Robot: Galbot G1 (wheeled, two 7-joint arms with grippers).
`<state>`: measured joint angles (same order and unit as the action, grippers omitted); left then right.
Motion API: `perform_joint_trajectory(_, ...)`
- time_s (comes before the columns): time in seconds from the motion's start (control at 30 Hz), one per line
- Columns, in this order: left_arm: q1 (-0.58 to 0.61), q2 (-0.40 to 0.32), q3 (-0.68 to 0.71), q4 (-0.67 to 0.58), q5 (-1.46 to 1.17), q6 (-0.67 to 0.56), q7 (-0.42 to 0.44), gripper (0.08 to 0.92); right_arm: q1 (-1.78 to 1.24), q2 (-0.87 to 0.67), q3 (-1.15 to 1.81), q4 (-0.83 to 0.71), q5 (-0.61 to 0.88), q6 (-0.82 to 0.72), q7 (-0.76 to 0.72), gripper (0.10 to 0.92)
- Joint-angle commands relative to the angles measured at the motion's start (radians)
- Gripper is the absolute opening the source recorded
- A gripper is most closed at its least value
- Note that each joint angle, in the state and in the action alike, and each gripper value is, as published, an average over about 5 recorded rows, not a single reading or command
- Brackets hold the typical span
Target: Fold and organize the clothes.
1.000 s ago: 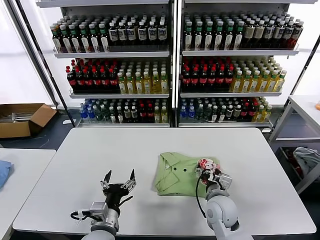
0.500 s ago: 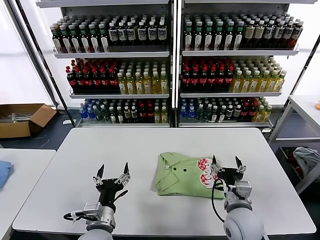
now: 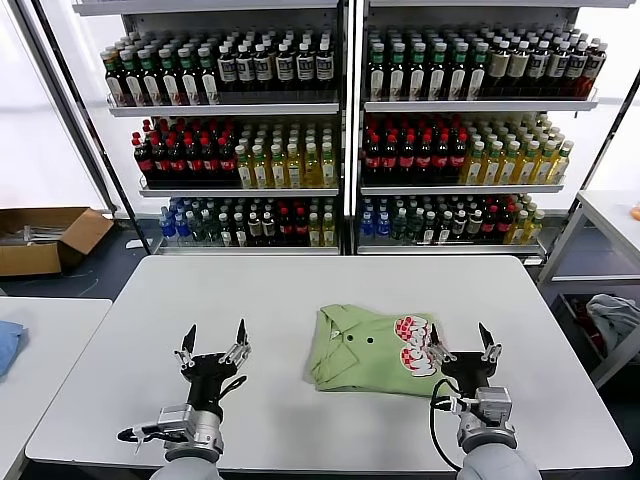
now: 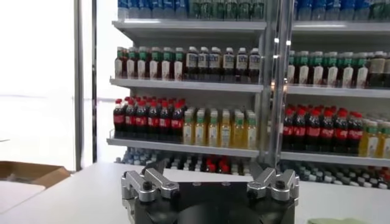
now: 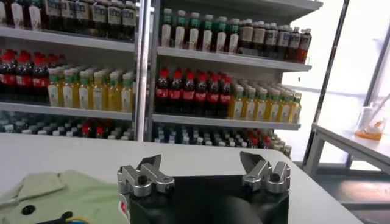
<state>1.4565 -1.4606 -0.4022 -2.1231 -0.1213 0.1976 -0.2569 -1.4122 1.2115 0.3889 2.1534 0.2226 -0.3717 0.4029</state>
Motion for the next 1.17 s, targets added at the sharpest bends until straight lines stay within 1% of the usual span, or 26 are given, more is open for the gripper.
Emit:
perform_joint_trajectory(0.03, -0.013, 0.009, -0.026, 0.009, -0.003, -0.026, 0.001, 0.823, -0.042, -0.008, 0.009, 0.029, -0.023, 0.013, -0.005, 0.823)
perform_joint_trajectory(0.2, -0.018, 0.005, -0.04, 0.014, -0.003, -0.042, 0.006, 0.823, -0.05, -0.007, 0.021, 0.037, -0.016, 0.008, -0.001, 0.823)
perform_joint_trajectory(0.37, -0.009, 0.004, -0.056, 0.011, 0.018, -0.03, 0.022, 0.823, -0.059, -0.011, 0.035, 0.042, -0.009, 0.006, 0.001, 0.823)
perform_joint_trajectory(1.17, -0.027, 0.006, -0.047, 0.022, -0.02, -0.01, 0.029, 0.823, -0.088, -0.026, 0.139, 0.06, 0.008, 0.002, 0.002, 0.823)
